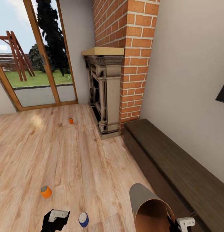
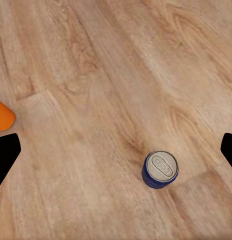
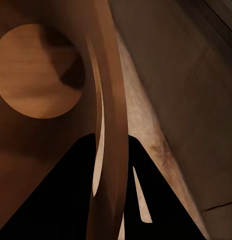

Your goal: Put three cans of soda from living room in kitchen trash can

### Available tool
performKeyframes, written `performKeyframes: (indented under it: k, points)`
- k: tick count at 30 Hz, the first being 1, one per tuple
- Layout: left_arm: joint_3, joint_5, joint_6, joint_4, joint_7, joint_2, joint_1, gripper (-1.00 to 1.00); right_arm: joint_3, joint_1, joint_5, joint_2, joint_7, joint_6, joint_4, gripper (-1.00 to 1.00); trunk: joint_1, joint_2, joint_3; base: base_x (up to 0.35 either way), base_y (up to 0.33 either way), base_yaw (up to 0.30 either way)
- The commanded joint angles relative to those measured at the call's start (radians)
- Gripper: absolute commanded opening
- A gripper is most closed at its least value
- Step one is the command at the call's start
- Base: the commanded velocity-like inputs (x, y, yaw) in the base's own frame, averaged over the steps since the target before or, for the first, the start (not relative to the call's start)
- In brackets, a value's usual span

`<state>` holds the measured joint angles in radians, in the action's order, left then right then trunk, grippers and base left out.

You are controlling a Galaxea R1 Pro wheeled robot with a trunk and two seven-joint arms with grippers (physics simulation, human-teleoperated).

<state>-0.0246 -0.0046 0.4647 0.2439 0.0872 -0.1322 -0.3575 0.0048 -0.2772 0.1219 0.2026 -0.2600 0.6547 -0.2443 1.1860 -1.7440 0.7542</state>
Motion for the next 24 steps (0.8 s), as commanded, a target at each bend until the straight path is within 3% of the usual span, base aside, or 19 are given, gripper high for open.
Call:
performKeyframes:
  k: [1, 12, 18, 19, 23, 24]
  points:
    - [0.0, 0.0, 0.0, 0.0, 0.0, 0.0, 0.0, 1.0, -0.006, 0.0, 0.002, 0.0, -0.004, 0.0, -0.002, -1.0, 0.0, 0.0, 0.0, 0.021, 0.0, 0.0]
    - [0.001, 0.001, -0.041, 0.001, -0.002, 0.001, -0.001, 1.0, -0.006, 0.0, 0.002, 0.0, -0.003, -0.001, -0.014, -1.0, 0.0, 0.0, 0.0, 0.005, 0.0, 0.0]
    - [-0.003, 0.002, -0.239, 0.032, -0.003, 0.02, -0.011, 1.0, -0.007, -0.001, 0.001, 0.0, -0.003, -0.003, -0.019, -1.0, 0.0, 0.0, 0.0, 0.0, 0.0, 0.0]
    - [-0.005, 0.002, -0.365, 0.082, -0.001, 0.052, -0.029, 1.0, -0.009, -0.006, 0.0, 0.001, -0.004, -0.027, -0.021, -1.0, 0.0, 0.0, 0.0, 0.0, 0.0, 0.0]
    - [-0.007, 0.001, -0.466, 0.138, -0.004, 0.083, -0.078, 1.0, -0.009, -0.012, 0.0, 0.004, -0.004, -0.091, -0.022, -1.0, 0.0, 0.0, 0.0, 0.0, 0.0, 0.0]
    - [-0.007, 0.0, -0.521, 0.16, -0.007, 0.099, -0.127, 1.0, -0.009, -0.019, -0.001, 0.007, -0.004, -0.146, -0.034, -1.0, 0.0, 0.0, 0.0, 0.0, 0.0, 0.0]
